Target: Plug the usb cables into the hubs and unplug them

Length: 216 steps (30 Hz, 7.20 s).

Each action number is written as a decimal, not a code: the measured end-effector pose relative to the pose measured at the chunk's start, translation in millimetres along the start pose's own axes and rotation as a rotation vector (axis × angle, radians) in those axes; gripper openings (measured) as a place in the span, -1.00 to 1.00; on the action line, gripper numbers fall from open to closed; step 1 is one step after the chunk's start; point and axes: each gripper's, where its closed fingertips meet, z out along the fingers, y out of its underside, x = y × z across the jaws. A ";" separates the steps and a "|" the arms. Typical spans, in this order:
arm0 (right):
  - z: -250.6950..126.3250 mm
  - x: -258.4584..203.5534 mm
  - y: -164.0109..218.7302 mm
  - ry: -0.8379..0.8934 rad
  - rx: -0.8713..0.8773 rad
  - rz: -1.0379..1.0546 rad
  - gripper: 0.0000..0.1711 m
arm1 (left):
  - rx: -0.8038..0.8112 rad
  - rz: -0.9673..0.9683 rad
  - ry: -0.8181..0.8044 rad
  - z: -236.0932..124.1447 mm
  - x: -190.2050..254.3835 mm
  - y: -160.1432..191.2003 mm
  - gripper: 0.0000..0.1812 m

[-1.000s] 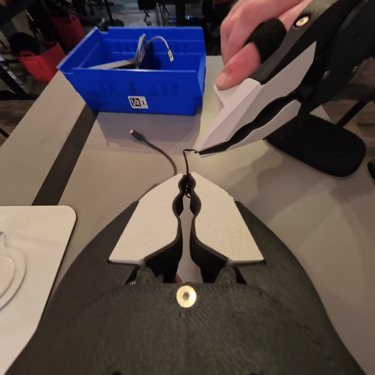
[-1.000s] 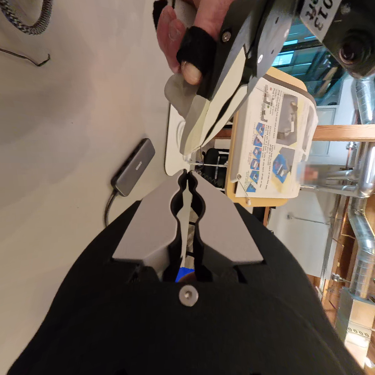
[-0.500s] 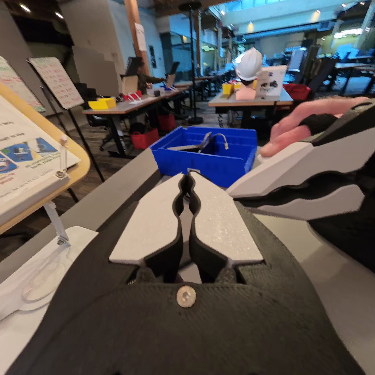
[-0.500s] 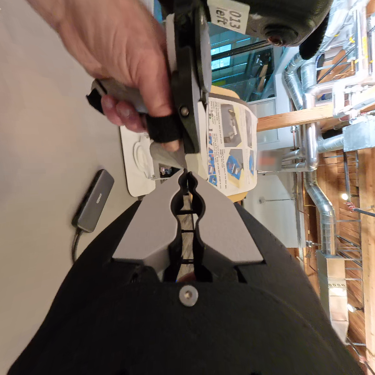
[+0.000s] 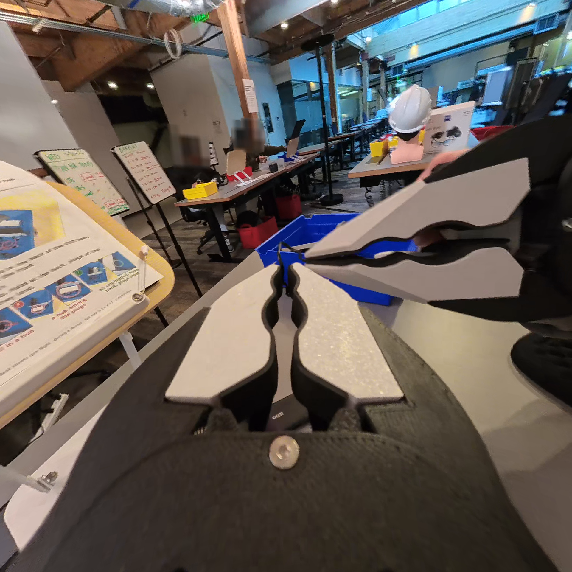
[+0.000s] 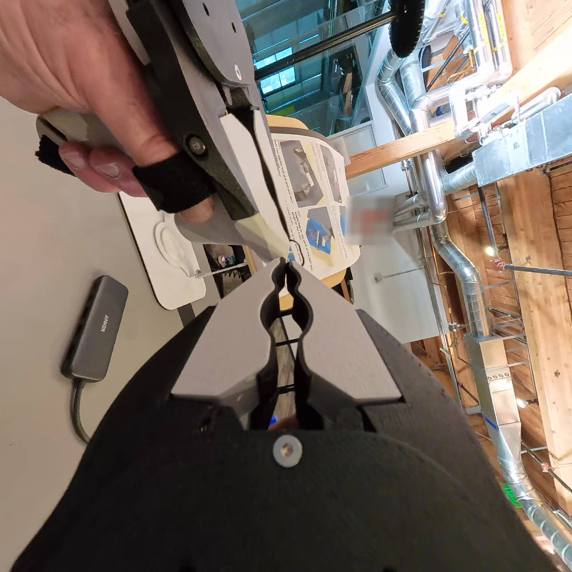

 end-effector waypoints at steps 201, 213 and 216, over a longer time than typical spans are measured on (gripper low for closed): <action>-38.5 88.5 -88.3 -0.200 0.688 0.839 -1.00 | 0.331 -0.383 0.679 -70.0 48.1 -89.0 -0.69; -35.4 76.3 -106.8 -0.262 0.778 0.875 -1.00 | 0.531 -0.478 0.784 -90.1 52.0 -109.2 -0.83; -35.7 74.5 -107.8 -0.267 0.772 0.855 -1.00 | 0.514 -0.499 0.782 -86.5 50.3 -106.1 -0.98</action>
